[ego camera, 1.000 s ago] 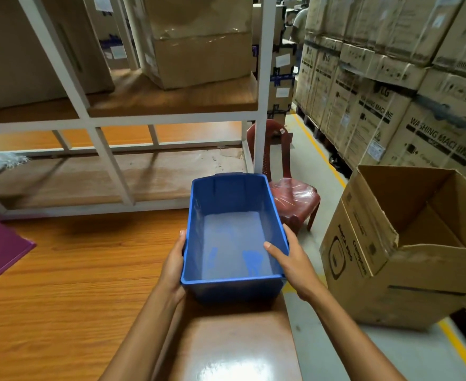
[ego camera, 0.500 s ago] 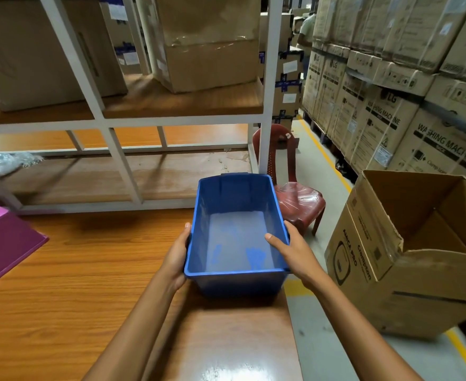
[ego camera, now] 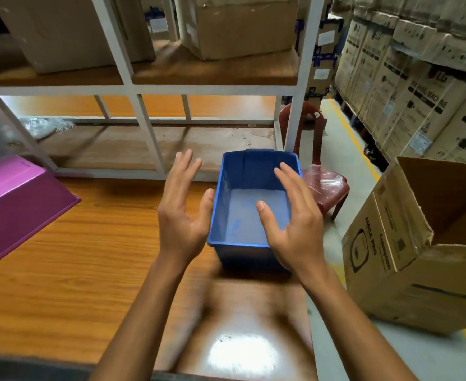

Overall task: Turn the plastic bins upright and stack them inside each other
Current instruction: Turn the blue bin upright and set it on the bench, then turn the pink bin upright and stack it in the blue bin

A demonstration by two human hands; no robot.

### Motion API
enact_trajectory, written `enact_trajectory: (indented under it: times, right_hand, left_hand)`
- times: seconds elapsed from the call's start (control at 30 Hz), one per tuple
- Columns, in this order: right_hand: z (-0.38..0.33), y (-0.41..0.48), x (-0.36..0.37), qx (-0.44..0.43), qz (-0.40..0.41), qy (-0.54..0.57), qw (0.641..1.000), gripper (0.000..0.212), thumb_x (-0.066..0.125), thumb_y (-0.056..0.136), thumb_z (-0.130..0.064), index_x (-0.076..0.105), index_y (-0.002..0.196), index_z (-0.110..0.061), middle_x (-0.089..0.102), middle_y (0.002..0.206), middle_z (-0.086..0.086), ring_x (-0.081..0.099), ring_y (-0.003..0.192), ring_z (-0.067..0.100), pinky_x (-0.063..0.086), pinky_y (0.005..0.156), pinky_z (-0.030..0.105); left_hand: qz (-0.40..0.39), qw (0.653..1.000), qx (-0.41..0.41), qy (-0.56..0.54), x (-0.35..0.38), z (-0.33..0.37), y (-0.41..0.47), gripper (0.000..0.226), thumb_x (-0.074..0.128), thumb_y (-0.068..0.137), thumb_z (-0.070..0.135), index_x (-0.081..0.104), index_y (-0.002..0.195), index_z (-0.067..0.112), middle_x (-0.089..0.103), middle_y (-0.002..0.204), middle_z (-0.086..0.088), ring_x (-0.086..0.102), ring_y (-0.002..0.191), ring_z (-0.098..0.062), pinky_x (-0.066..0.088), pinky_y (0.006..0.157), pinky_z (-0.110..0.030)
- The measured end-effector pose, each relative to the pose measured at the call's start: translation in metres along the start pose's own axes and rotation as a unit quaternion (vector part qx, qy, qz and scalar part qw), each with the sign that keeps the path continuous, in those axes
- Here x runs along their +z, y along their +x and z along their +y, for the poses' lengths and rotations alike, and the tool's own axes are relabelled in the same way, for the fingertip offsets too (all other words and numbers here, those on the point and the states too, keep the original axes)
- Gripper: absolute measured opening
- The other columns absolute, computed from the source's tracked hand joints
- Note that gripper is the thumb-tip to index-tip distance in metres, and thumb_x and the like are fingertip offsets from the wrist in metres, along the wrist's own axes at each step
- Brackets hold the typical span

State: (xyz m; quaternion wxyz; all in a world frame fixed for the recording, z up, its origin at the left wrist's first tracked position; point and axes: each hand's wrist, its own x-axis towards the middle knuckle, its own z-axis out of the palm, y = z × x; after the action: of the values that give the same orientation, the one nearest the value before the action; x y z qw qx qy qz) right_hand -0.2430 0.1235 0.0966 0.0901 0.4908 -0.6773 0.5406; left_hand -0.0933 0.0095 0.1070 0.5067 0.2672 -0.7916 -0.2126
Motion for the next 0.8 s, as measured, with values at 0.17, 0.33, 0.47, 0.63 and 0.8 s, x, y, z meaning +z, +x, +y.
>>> enact_trajectory:
  times: [0.17,0.33,0.47,0.63,0.8]
  right_hand:
    - [-0.033,-0.042,0.023,0.011,-0.017,0.084,0.996,0.055,0.063,0.091,-0.028,0.053,0.138,-0.002,0.051,0.146,0.010,0.048,0.136,0.021,0.050,0.100,0.050]
    - [-0.064,-0.074,0.063,0.009,-0.095,0.120,0.988,0.053,0.064,0.090,-0.025,0.055,0.135,0.002,0.053,0.143,0.015,0.051,0.134,0.023,0.050,0.100,0.049]
    - [-0.098,-0.095,0.108,-0.017,-0.160,0.145,0.976,0.052,0.065,0.090,-0.025,0.056,0.135,0.000,0.053,0.143,0.015,0.051,0.134,0.024,0.051,0.097,0.051]
    - [-0.152,-0.120,0.166,-0.039,-0.217,0.191,0.957,0.054,0.066,0.089,-0.024,0.053,0.136,0.000,0.053,0.142,0.015,0.054,0.131,0.025,0.052,0.094,0.050]
    - [-0.204,-0.142,0.227,-0.042,-0.261,0.229,0.937,0.056,0.065,0.089,-0.027,0.052,0.138,-0.003,0.052,0.143,0.013,0.056,0.128,0.024,0.055,0.091,0.041]
  left_hand:
    - [0.032,0.999,-0.009,0.032,-0.043,-0.004,-0.050,0.044,0.055,0.094,0.011,0.054,0.134,-0.005,0.047,0.149,-0.020,0.036,0.146,-0.032,0.032,0.119,-0.041]
    - [0.049,0.992,-0.087,0.075,-0.096,-0.031,-0.090,0.042,0.055,0.095,0.011,0.054,0.135,-0.005,0.049,0.147,-0.019,0.038,0.146,-0.031,0.034,0.118,-0.043]
    - [0.071,0.985,-0.112,0.109,-0.147,-0.051,-0.111,0.042,0.056,0.096,0.010,0.054,0.135,-0.005,0.050,0.147,-0.019,0.037,0.146,-0.032,0.034,0.118,-0.045]
    - [0.116,0.972,-0.148,0.139,-0.218,-0.081,-0.137,0.040,0.057,0.095,0.009,0.056,0.133,-0.005,0.052,0.145,-0.019,0.040,0.144,-0.032,0.034,0.118,-0.040]
    - [0.155,0.957,-0.198,0.147,-0.291,-0.119,-0.165,0.039,0.058,0.096,0.010,0.057,0.133,-0.003,0.053,0.145,-0.015,0.040,0.144,-0.026,0.036,0.116,-0.045]
